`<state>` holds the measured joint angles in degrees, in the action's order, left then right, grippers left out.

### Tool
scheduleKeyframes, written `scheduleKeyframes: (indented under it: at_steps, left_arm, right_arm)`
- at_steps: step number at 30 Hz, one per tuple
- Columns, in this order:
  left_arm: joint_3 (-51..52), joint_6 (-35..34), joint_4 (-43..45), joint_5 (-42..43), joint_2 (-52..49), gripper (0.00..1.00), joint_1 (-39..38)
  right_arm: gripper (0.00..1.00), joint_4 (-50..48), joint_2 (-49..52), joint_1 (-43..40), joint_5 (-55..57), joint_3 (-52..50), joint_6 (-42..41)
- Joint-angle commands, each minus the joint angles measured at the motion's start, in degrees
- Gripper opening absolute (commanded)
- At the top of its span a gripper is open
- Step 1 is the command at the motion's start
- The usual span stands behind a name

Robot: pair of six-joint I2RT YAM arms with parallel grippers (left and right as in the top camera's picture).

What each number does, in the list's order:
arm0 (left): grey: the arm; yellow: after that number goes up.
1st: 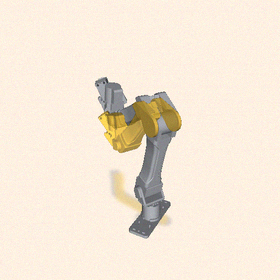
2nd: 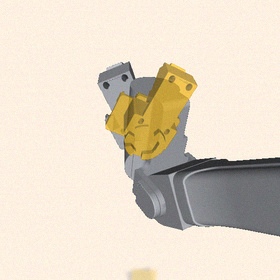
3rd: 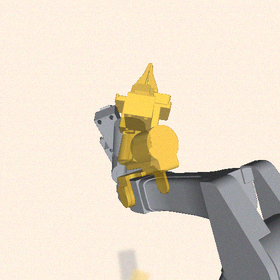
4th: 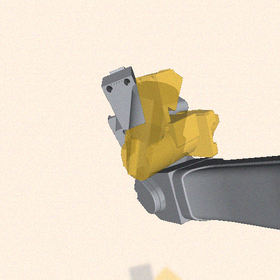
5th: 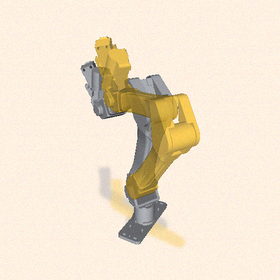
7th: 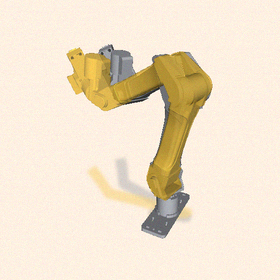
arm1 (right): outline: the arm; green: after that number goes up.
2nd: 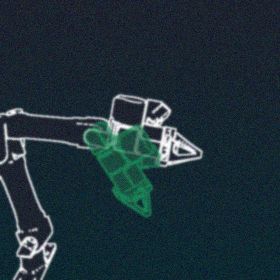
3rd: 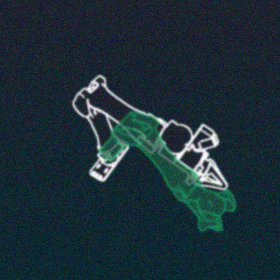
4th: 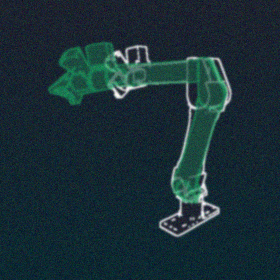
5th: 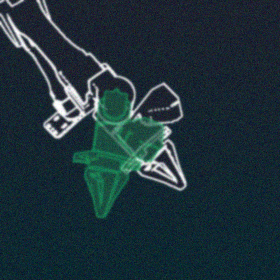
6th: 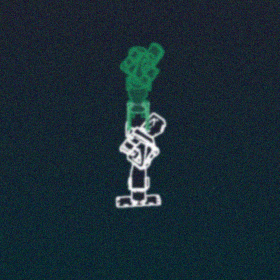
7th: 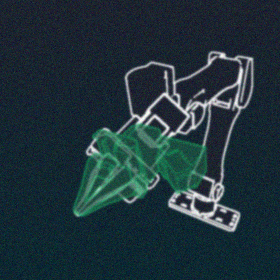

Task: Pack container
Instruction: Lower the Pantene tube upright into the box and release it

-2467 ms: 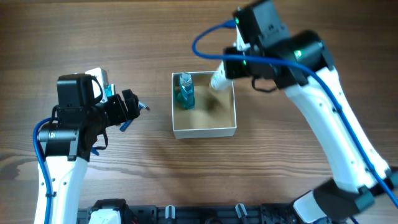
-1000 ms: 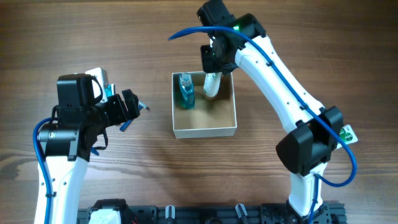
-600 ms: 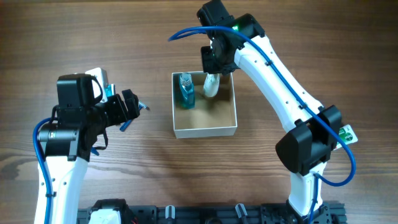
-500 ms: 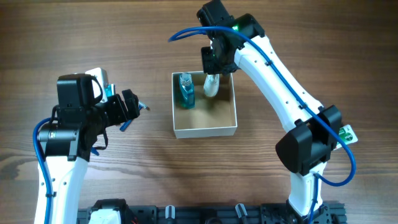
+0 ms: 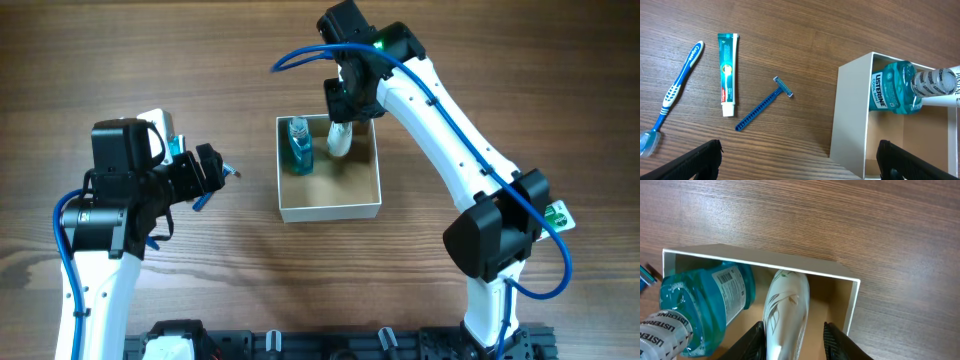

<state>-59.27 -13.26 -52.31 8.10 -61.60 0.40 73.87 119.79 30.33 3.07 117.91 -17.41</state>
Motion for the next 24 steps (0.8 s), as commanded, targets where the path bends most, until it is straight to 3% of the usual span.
scheduleKeyframes:
  at_steps: [1,11,17,18,21,24]
  left_arm:
    - [-1.2,-0.7,0.2,1.9,-0.1,1.0,-0.3]
    - [-1.2,-0.7,0.2,1.9,-0.1,1.0,-0.3]
    - [-1.2,-0.7,0.2,1.9,-0.1,1.0,-0.3]
    - [-1.2,-0.7,0.1,1.9,-0.1,1.0,-0.3]
    - [-1.2,-0.7,0.1,1.9,-0.1,1.0,-0.3]
    - [-1.2,-0.7,0.2,1.9,-0.1,1.0,-0.3]
  right_arm:
    - [0.38,-0.7,-1.4,0.0,1.0,2.9,4.5]
    - [0.39,-5.9,-12.7,0.0,2.3,4.2,7.5]
    - [0.42,-2.0,-22.2,-4.5,17.6,4.1,-17.7]
    - [0.47,-0.2,-23.9,-6.4,17.9,4.1,-21.3]
    - [0.73,6.4,-28.0,-14.1,17.2,4.1,-29.6]
    - [0.88,12.2,-29.8,-23.7,13.7,4.1,-30.6]
